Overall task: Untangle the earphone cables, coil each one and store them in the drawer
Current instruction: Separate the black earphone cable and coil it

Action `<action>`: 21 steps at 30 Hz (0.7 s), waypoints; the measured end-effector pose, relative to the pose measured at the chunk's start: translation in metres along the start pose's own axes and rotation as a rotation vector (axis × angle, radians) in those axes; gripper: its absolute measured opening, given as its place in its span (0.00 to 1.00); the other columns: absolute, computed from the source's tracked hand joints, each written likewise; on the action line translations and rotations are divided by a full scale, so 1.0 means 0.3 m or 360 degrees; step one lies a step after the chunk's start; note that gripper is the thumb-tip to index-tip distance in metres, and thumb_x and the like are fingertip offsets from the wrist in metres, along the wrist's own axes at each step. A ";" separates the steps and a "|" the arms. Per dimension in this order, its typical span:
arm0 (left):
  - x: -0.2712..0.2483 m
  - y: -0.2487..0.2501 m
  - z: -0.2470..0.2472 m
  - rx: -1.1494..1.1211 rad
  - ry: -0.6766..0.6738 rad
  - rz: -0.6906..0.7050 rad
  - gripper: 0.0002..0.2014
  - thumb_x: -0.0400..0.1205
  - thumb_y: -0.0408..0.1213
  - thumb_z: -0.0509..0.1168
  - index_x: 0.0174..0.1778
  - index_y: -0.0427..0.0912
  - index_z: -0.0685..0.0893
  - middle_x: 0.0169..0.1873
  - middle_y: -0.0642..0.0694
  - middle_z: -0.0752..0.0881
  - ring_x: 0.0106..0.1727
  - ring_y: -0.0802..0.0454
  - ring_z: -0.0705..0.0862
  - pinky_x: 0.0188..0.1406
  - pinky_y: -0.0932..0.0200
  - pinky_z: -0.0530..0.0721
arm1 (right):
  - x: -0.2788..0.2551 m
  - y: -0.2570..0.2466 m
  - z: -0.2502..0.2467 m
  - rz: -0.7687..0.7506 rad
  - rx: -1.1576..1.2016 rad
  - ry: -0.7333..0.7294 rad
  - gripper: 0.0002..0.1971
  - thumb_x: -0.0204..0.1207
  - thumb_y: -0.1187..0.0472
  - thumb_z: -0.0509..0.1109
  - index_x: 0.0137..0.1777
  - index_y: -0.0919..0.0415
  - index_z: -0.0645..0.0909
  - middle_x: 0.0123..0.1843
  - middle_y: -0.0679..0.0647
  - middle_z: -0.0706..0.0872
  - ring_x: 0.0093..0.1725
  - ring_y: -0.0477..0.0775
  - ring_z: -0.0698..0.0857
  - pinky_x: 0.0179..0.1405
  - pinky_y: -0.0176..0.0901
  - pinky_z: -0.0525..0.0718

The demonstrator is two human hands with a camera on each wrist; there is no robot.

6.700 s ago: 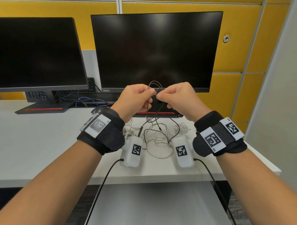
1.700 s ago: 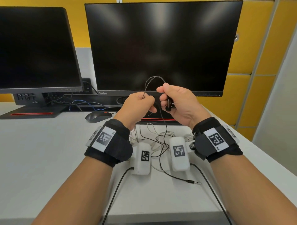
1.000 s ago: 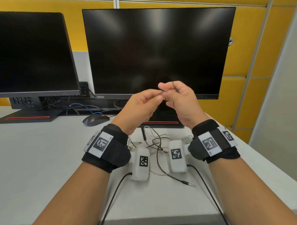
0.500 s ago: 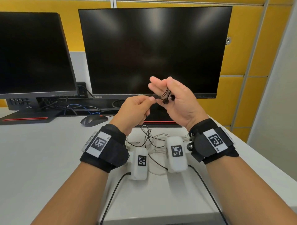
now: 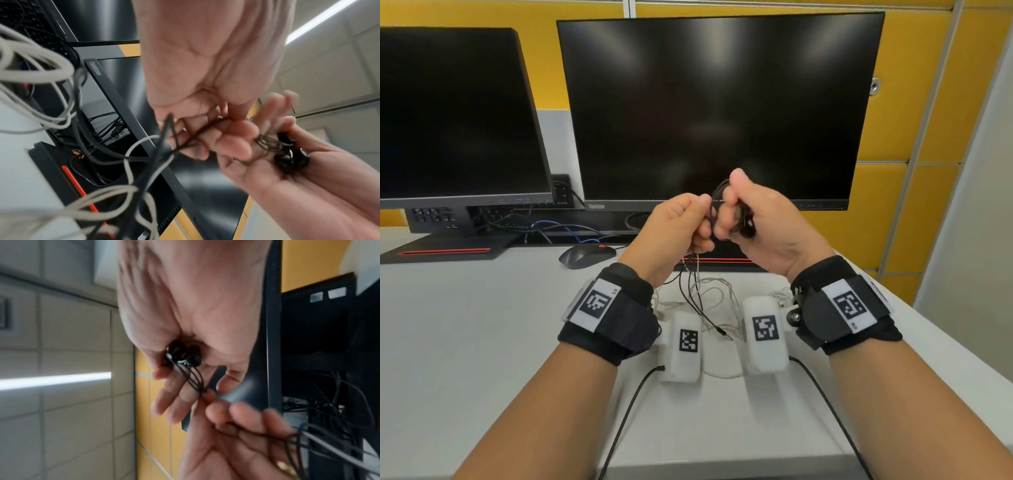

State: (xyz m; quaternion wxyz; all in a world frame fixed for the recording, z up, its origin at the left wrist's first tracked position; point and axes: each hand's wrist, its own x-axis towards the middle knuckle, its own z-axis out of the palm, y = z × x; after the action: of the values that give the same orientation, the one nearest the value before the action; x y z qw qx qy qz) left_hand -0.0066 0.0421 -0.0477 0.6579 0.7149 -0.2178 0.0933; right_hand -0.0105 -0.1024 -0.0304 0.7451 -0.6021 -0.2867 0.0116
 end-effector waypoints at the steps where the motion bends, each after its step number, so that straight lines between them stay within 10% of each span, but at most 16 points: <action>1: -0.002 0.001 0.005 -0.0012 -0.0057 -0.0047 0.12 0.89 0.41 0.56 0.46 0.39 0.80 0.26 0.50 0.80 0.28 0.55 0.82 0.38 0.60 0.82 | 0.004 -0.001 -0.002 -0.0072 0.0185 0.0034 0.19 0.89 0.52 0.51 0.38 0.58 0.74 0.36 0.54 0.88 0.40 0.54 0.87 0.47 0.47 0.84; 5: -0.019 0.002 0.010 0.0146 -0.0366 -0.0113 0.14 0.88 0.40 0.55 0.42 0.42 0.81 0.35 0.47 0.89 0.42 0.54 0.88 0.52 0.60 0.83 | 0.022 0.008 -0.032 -0.0286 0.0066 0.0389 0.15 0.88 0.51 0.54 0.47 0.52 0.80 0.66 0.50 0.86 0.68 0.47 0.82 0.72 0.54 0.72; 8: -0.026 0.007 0.012 0.0125 -0.0445 -0.0010 0.12 0.87 0.39 0.57 0.43 0.40 0.84 0.43 0.48 0.90 0.49 0.55 0.88 0.56 0.62 0.84 | 0.030 0.025 -0.052 -0.0311 -0.0803 0.0640 0.12 0.84 0.47 0.61 0.47 0.52 0.81 0.50 0.50 0.86 0.52 0.45 0.82 0.59 0.49 0.79; 12: -0.013 0.003 0.006 0.0150 -0.0104 0.0172 0.13 0.88 0.38 0.57 0.48 0.39 0.86 0.44 0.47 0.87 0.48 0.51 0.84 0.58 0.55 0.82 | 0.014 0.025 -0.048 -0.0072 -0.1179 0.0315 0.19 0.87 0.50 0.56 0.38 0.58 0.78 0.29 0.54 0.79 0.33 0.50 0.78 0.52 0.52 0.81; 17: -0.004 -0.004 -0.005 0.0382 0.0120 0.0200 0.13 0.88 0.43 0.56 0.42 0.49 0.84 0.35 0.55 0.81 0.37 0.63 0.77 0.38 0.71 0.77 | -0.010 -0.004 -0.038 0.0087 -0.0628 0.0034 0.21 0.87 0.50 0.57 0.33 0.59 0.72 0.19 0.49 0.68 0.23 0.48 0.68 0.34 0.42 0.74; 21: -0.004 -0.006 0.000 0.0374 -0.0040 0.0043 0.15 0.88 0.43 0.57 0.39 0.46 0.83 0.35 0.52 0.82 0.38 0.61 0.79 0.44 0.66 0.78 | -0.006 -0.021 -0.038 -0.0078 0.0149 0.0152 0.21 0.89 0.51 0.52 0.35 0.56 0.73 0.39 0.53 0.91 0.46 0.52 0.90 0.60 0.52 0.79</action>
State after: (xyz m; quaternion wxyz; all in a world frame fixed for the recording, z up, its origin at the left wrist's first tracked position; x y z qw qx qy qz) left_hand -0.0067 0.0423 -0.0498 0.5654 0.7853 -0.2232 0.1180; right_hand -0.0090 -0.1148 -0.0266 0.7853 -0.5593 -0.2647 -0.0220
